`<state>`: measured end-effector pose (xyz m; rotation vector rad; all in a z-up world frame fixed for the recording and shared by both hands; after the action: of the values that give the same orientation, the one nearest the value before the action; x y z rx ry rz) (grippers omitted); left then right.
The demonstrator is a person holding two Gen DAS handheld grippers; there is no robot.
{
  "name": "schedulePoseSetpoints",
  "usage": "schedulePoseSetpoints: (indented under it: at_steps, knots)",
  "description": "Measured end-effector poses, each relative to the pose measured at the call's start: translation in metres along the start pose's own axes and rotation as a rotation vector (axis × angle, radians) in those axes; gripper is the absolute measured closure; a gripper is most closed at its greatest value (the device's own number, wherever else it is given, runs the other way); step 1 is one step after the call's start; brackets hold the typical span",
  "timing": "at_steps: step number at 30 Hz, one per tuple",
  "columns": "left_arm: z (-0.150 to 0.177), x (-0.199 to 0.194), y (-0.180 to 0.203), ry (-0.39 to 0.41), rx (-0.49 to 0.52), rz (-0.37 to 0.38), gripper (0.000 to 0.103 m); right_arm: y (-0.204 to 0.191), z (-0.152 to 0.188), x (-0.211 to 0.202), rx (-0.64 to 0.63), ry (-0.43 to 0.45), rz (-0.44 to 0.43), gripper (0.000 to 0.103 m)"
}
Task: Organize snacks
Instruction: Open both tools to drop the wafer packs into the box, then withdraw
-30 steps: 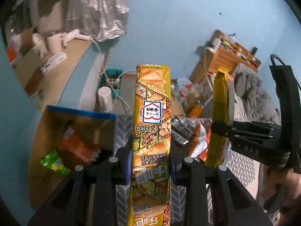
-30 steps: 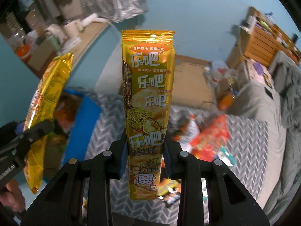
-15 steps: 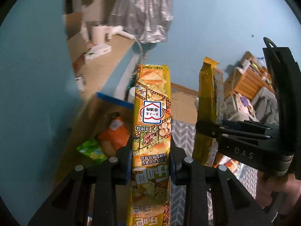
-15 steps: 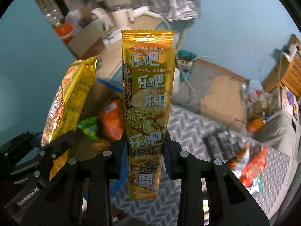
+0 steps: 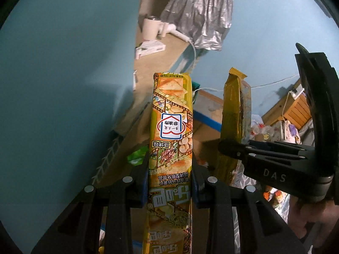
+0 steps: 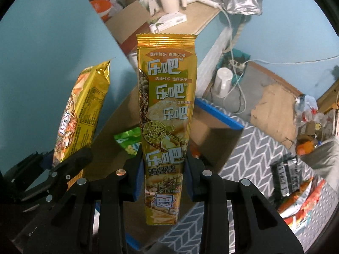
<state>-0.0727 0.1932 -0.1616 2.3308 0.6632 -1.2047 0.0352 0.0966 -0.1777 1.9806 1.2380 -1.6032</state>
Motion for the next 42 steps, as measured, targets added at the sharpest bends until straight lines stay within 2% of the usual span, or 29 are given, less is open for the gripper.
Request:
schedulePoseSetpoints:
  at_steps: [7,11,13,15,17,20,22,25,34,38,42]
  knots:
    - [0.007,0.008,-0.010,-0.022,-0.030,-0.016,0.071,-0.009,0.005,0.021,-0.018,-0.052,0.005,0.072]
    - [0.006,0.016,-0.011,-0.044,-0.049,-0.005,0.068,-0.007,0.007,0.026,-0.004,-0.075,0.003,0.066]
    - [0.006,0.018,-0.013,-0.047,-0.055,-0.023,0.068,-0.006,0.006,0.025,0.005,-0.070,0.000,0.065]
    - [0.007,0.019,-0.014,-0.054,-0.060,-0.023,0.065,-0.002,0.004,0.021,0.014,-0.059,0.013,0.057]
    - [0.008,0.017,-0.015,-0.058,-0.066,-0.026,0.063,0.001,0.004,0.018,0.023,-0.051,0.018,0.055]
    - [0.008,0.013,-0.011,-0.057,-0.065,-0.014,0.061,0.012,0.002,0.011,0.046,-0.035,0.033,0.042]
    - [0.008,0.011,-0.006,-0.053,-0.052,-0.009,0.059,0.022,0.003,0.005,0.056,-0.018,0.046,0.040]
    - [0.006,0.009,0.005,-0.048,-0.028,0.002,0.052,0.035,0.009,-0.004,0.071,-0.008,0.072,0.039]
    - [-0.003,0.011,0.071,-0.056,0.073,0.093,0.050,0.096,0.031,-0.032,0.173,0.006,0.144,0.036]
    - [-0.003,0.015,0.100,-0.073,0.113,0.126,0.044,0.125,0.042,-0.047,0.228,0.018,0.166,0.035]
    - [-0.001,0.018,0.129,-0.091,0.151,0.164,0.044,0.152,0.054,-0.063,0.279,0.036,0.192,0.031]
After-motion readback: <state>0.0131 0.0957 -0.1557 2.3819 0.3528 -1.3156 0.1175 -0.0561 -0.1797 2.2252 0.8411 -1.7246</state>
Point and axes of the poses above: each gripper's, at about its wrist camera, not at the fingertips, and x roughly the way its jaws point, y to its right, z to its underside, the point moved 7 cm from there along x, roughly the way its jaws point, and after that the axes turned 5 degrees about x, right-handed, at the moved point
